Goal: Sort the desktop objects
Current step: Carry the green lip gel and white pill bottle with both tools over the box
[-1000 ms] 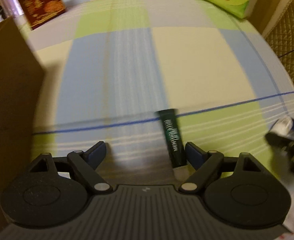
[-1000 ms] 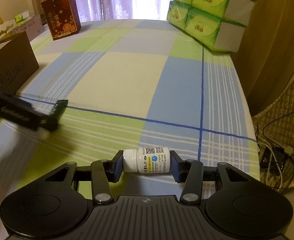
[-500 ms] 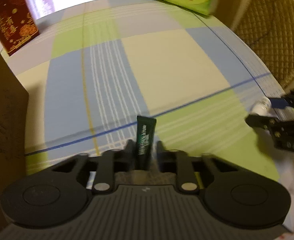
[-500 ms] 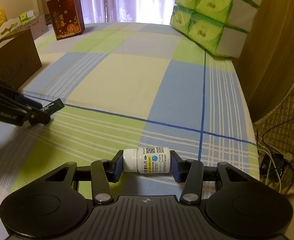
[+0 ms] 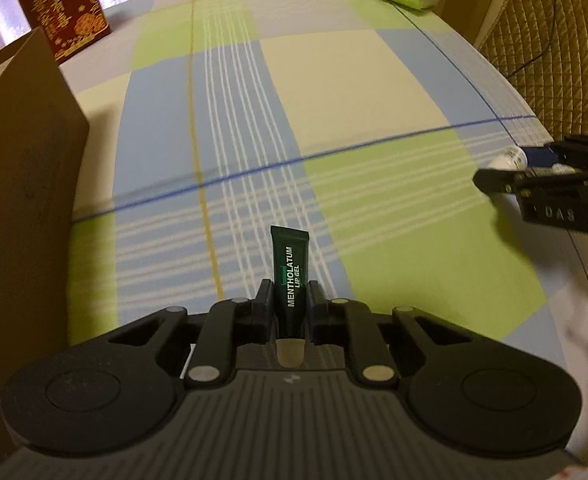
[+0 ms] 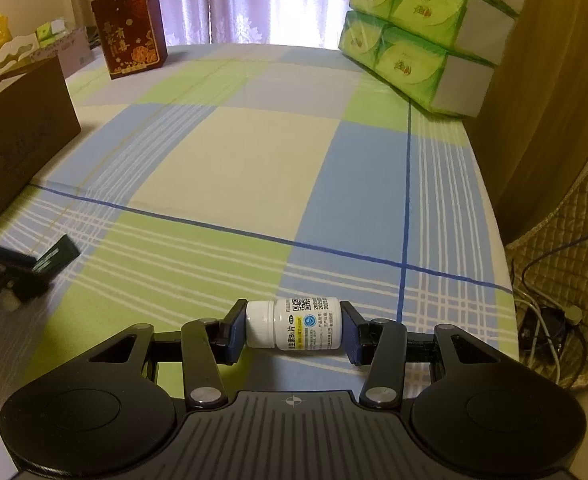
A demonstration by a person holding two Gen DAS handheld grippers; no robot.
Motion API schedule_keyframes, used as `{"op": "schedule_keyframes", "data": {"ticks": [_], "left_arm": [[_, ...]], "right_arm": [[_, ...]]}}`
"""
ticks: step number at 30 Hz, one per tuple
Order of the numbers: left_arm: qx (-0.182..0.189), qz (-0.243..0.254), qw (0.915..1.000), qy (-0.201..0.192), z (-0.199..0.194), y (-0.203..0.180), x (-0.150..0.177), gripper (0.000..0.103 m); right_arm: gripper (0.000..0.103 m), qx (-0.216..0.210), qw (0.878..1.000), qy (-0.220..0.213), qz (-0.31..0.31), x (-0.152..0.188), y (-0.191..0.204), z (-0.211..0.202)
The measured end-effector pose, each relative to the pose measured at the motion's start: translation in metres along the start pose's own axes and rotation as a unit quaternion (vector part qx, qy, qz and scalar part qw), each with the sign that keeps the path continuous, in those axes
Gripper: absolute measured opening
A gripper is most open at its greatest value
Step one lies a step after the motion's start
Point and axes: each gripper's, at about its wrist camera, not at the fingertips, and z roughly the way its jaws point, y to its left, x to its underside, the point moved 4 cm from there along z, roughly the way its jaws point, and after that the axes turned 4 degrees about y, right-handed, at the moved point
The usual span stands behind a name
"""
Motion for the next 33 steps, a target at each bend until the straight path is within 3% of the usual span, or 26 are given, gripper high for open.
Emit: {"op": "schedule_keyframes", "data": {"ticks": [14, 23, 33], "left_arm": [[0.008, 0.000, 0.9999, 0.010, -0.020, -0.015, 0.039, 0.012], [0.043, -0.012, 0.9989, 0.015, -0.034, -0.025, 0.072, 0.012], [0.054, -0.039, 0.9976, -0.017, -0.075, -0.011, 0.103, 0.012]], "right_arm": [[0.044, -0.032, 0.998, 0.042, -0.040, 0.025, 0.038, -0.021], [0.044, -0.068, 0.992, 0.073, -0.072, 0.051, 0.071, -0.042], [0.044, -0.124, 0.986, 0.094, -0.064, 0.069, 0.103, -0.063]]}}
